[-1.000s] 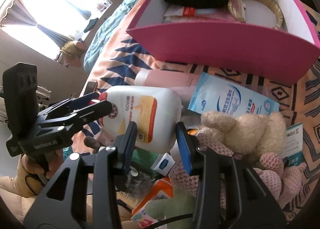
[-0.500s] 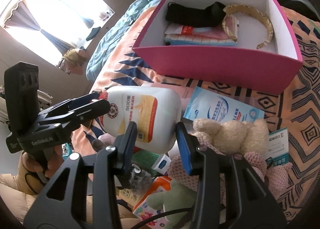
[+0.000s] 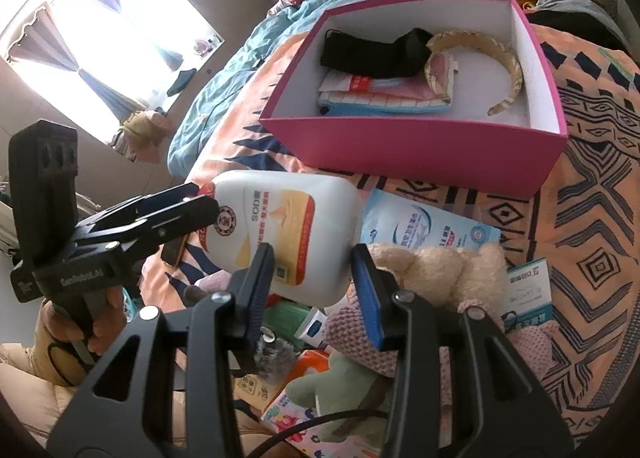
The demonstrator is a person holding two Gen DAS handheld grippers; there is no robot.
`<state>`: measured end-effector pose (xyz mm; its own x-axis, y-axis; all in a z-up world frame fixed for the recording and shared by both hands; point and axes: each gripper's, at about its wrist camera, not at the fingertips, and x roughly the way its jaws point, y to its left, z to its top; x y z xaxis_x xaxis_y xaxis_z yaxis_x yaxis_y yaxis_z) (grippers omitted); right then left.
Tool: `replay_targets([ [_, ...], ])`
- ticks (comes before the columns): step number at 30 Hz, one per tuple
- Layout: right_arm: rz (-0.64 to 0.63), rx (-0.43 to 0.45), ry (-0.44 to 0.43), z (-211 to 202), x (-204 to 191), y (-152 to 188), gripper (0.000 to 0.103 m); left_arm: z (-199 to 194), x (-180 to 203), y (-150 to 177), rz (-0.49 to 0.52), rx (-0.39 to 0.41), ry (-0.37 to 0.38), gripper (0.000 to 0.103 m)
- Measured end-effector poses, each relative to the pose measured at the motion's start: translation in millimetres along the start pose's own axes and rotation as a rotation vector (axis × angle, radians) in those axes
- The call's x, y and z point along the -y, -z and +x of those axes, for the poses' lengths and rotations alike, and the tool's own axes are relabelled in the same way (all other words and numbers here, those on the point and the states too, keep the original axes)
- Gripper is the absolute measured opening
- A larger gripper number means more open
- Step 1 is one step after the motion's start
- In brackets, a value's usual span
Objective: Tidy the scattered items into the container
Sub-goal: 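Carry the lotion bottle with the left gripper over the pink box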
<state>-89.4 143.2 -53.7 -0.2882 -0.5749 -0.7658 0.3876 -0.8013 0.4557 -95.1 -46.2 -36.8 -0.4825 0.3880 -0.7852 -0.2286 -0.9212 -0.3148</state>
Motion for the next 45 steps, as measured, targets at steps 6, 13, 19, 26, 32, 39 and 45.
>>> replay_targets([
  [6, 0.015, 0.022, 0.017, -10, 6, 0, 0.043, 1, 9, -6, 0.020, 0.002, 0.020, 0.073],
  [13, 0.031, 0.055, 0.034, -23, 12, -1, 0.043, 3, 21, -13, 0.047, 0.007, 0.042, 0.073],
  [19, 0.045, 0.081, 0.045, -33, 17, -1, 0.043, 4, 30, -18, 0.068, 0.008, 0.056, 0.073],
  [26, 0.058, 0.106, 0.053, -42, 22, -5, 0.043, 5, 39, -25, 0.082, 0.015, 0.067, 0.073],
  [32, 0.065, 0.122, 0.058, -48, 26, -8, 0.043, 6, 46, -31, 0.095, 0.023, 0.073, 0.073],
  [39, 0.064, 0.141, 0.065, -55, 29, -15, 0.043, 9, 53, -38, 0.106, 0.027, 0.072, 0.073],
  [45, 0.056, 0.159, 0.073, -61, 31, -22, 0.043, 12, 57, -47, 0.110, 0.035, 0.076, 0.073],
])
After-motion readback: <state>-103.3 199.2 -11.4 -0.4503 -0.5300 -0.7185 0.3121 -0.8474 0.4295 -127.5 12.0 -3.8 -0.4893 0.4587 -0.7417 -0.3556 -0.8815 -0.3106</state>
